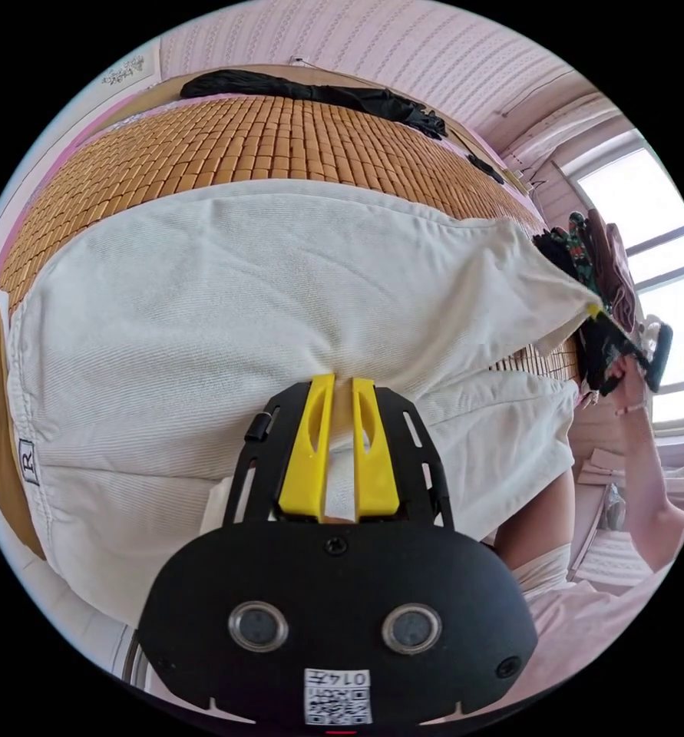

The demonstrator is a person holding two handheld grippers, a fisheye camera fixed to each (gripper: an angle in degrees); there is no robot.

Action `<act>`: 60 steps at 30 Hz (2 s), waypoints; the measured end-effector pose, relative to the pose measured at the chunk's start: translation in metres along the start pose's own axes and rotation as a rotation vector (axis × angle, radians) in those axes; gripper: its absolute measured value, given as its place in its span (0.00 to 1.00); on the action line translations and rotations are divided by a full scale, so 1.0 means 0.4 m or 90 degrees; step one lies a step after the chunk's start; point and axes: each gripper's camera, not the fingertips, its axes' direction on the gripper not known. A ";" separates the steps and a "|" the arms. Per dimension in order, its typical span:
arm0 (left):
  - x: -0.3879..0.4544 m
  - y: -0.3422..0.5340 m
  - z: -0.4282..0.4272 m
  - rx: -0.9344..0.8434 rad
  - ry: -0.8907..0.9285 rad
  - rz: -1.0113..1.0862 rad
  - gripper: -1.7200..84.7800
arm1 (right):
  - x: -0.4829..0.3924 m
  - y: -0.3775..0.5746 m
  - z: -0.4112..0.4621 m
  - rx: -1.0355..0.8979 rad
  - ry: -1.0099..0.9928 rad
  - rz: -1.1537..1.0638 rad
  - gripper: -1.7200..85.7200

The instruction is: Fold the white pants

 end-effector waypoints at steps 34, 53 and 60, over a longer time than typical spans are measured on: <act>0.009 -0.147 0.035 0.056 -0.116 0.069 0.09 | 0.437 0.108 0.079 -0.093 0.122 0.205 0.03; -0.001 -0.248 0.032 0.039 -0.152 0.040 0.09 | 0.379 0.112 0.354 -0.256 0.250 0.138 0.02; -0.014 -0.192 -0.028 0.054 -0.110 0.005 0.10 | 0.422 0.188 0.127 -0.236 0.120 0.229 0.02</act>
